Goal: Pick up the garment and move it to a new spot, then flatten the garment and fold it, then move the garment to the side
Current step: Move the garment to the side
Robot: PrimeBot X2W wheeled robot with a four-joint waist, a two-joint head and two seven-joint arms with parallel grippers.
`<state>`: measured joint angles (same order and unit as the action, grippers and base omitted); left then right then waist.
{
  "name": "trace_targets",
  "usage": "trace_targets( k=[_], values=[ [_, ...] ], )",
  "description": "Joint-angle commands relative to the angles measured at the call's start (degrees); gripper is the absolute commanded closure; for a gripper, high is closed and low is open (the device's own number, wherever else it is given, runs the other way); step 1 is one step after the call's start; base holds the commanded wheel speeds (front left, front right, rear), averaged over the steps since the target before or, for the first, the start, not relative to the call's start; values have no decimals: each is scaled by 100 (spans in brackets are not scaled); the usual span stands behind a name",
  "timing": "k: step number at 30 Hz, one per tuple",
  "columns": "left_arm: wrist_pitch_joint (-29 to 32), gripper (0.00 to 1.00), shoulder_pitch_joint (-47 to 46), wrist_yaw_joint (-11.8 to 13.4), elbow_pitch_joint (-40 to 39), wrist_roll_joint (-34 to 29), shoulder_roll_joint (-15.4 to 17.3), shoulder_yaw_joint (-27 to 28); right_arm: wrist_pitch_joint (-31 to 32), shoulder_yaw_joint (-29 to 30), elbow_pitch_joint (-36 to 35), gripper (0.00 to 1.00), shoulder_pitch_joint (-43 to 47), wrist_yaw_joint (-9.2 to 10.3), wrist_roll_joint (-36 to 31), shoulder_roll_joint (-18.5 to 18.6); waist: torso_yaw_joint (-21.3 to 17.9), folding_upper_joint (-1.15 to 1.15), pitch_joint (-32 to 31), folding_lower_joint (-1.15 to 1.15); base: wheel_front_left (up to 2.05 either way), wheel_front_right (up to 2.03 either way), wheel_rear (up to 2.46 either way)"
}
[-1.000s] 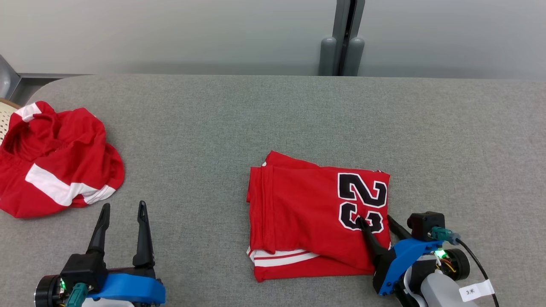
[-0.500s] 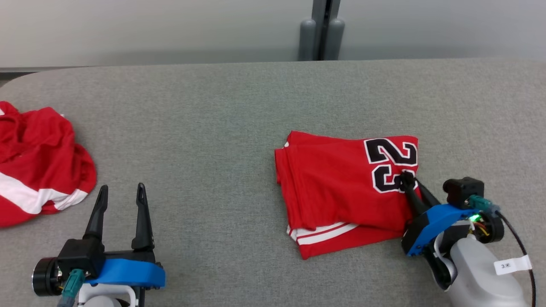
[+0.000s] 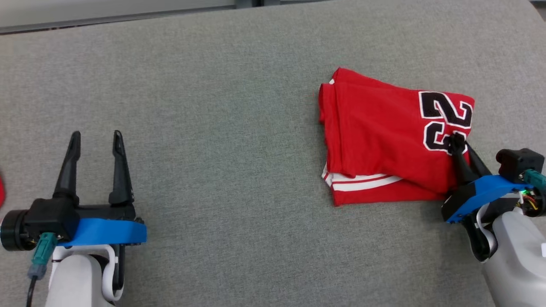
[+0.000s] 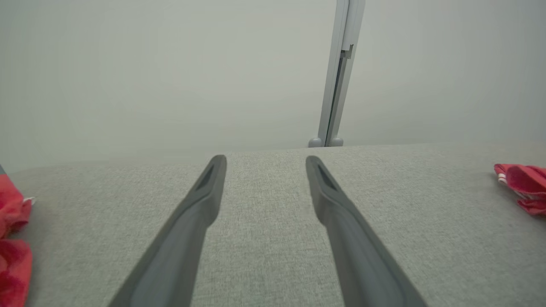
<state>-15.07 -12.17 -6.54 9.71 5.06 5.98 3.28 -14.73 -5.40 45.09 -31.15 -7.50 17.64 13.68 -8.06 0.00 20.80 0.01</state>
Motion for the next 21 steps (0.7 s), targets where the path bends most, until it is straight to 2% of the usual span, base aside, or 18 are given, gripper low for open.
trace_targets(
  k=[1, 6, 11, 15, 21],
  values=[
    [-14, 0, -144, -12, -45, -4, 56, 55, -28, 97, -81, 100, -24, 1, -26, 81, -57, 0, 81, -1, 0, 0, 0],
    [-13, 0, -302, -11, -140, -28, 140, 118, -43, 295, -296, 100, -36, 1, -82, 146, -193, 0, 280, -1, 0, 0, 0],
    [-13, 0, -382, -31, -228, -48, 200, 120, -39, 239, -529, 100, -485, 1, -302, 292, -159, 0, 417, -1, 0, 0, 0],
    [-13, 0, -415, -40, -311, -67, 224, 109, 139, 171, -510, 100, -1052, 1, -375, 514, -67, 0, 587, -1, 0, 0, 0],
    [-14, 0, -615, -52, -476, -47, 249, 37, 463, 340, -228, 100, -1965, 1, -362, 1169, 170, 0, 1026, -1, 0, 0, 0]
  ],
)
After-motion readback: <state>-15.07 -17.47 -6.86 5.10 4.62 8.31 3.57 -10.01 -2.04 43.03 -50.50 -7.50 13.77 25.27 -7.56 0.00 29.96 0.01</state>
